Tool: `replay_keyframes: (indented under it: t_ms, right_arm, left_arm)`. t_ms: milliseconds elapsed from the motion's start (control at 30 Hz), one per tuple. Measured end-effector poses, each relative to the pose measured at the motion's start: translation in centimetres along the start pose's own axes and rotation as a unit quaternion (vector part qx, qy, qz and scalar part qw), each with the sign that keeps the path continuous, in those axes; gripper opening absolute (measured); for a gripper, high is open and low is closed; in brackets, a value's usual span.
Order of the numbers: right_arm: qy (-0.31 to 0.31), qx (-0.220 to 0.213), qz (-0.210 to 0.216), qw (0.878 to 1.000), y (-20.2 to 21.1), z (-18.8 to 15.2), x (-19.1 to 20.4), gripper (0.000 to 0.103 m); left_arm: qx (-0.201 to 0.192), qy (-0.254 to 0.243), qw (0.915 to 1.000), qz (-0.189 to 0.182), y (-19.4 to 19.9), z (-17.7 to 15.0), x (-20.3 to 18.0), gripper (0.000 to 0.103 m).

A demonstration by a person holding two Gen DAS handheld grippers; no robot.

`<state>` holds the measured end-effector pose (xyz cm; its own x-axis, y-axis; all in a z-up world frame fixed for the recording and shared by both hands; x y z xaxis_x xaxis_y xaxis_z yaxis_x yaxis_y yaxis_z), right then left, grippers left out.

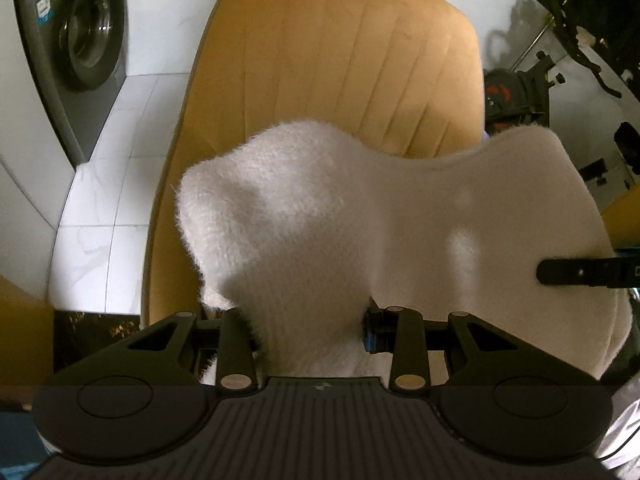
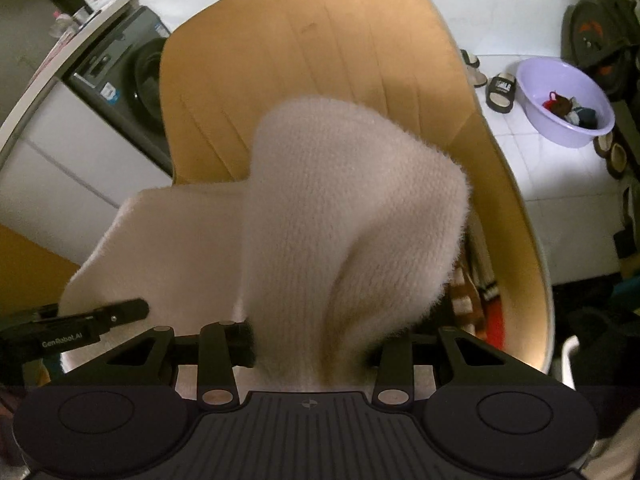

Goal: Fold clothes
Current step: 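Lift the folded sweater with both grippers and carry it toward the tan chair, then lower the sweater onto the clothes stack on the chair with both grippers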

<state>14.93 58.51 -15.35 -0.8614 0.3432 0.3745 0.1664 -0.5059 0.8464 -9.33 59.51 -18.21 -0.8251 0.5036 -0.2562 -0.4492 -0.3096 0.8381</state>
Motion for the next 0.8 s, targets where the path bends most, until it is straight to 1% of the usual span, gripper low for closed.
replay_keyframes:
  t_ms: [100,267,433,467,500,533,600,633,667,733,800]
  right_arm:
    - [-0.006,0.002,0.004,1.0,-1.4,2.0,-0.8,0.036]
    - [-0.011,0.016,-0.006,1.0,-5.0,5.0,-3.1,0.037]
    - [-0.001,0.033,-0.036,0.999,-10.0,5.7,-6.1,0.038]
    - [0.001,0.035,-0.039,0.999,-11.2,5.7,-6.8,0.039]
    - [0.004,0.036,-0.042,0.998,-12.3,5.6,-7.4,0.04]
    - [0.009,0.035,-0.045,0.998,-13.4,5.5,-7.9,0.044]
    - [0.019,0.034,-0.055,0.998,-15.1,5.6,-8.5,0.054]
    - [0.021,0.034,-0.061,0.997,-15.7,5.7,-8.7,0.065]
    - [0.017,0.036,-0.065,0.997,-15.8,5.8,-8.7,0.074]
    - [0.011,0.032,-0.062,0.997,-15.1,6.0,-9.0,0.079]
    - [0.006,0.023,-0.055,0.998,-13.7,6.2,-9.3,0.082]
  left_arm:
    - [0.01,0.003,0.9999,-0.003,-1.5,1.8,0.9,0.036]
    - [0.048,0.015,0.9987,-0.003,-5.8,3.7,2.1,0.037]
    - [0.076,0.004,0.9971,0.011,-10.4,3.9,2.9,0.039]
    - [0.081,0.001,0.9966,0.015,-11.4,3.7,3.1,0.041]
    - [0.09,-0.001,0.9958,0.019,-12.3,3.3,3.3,0.045]
    - [0.099,-0.002,0.9948,0.022,-13.3,2.9,3.5,0.048]
    - [0.119,-0.018,0.9922,0.035,-14.9,2.1,3.5,0.071]
    - [0.125,-0.026,0.991,0.041,-15.3,1.8,3.5,0.074]
    - [0.123,-0.024,0.9912,0.042,-15.1,1.9,3.5,0.075]
    - [0.119,-0.021,0.9919,0.039,-14.1,2.3,3.6,0.075]
    - [0.104,-0.031,0.993,0.046,-12.1,2.7,3.4,0.075]
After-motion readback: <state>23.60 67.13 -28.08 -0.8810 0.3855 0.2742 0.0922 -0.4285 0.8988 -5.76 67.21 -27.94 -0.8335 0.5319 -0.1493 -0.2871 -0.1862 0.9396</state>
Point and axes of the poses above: each gripper's, at about its wrist camera, not at the fingertips, and y roughly against the way its jaws point, x to its left, z to its top, the point moved 3 cm from there along -y, roughly the way its jaws point, and after that the axes turned 2 degrees about -x, right-handed, at the moved point
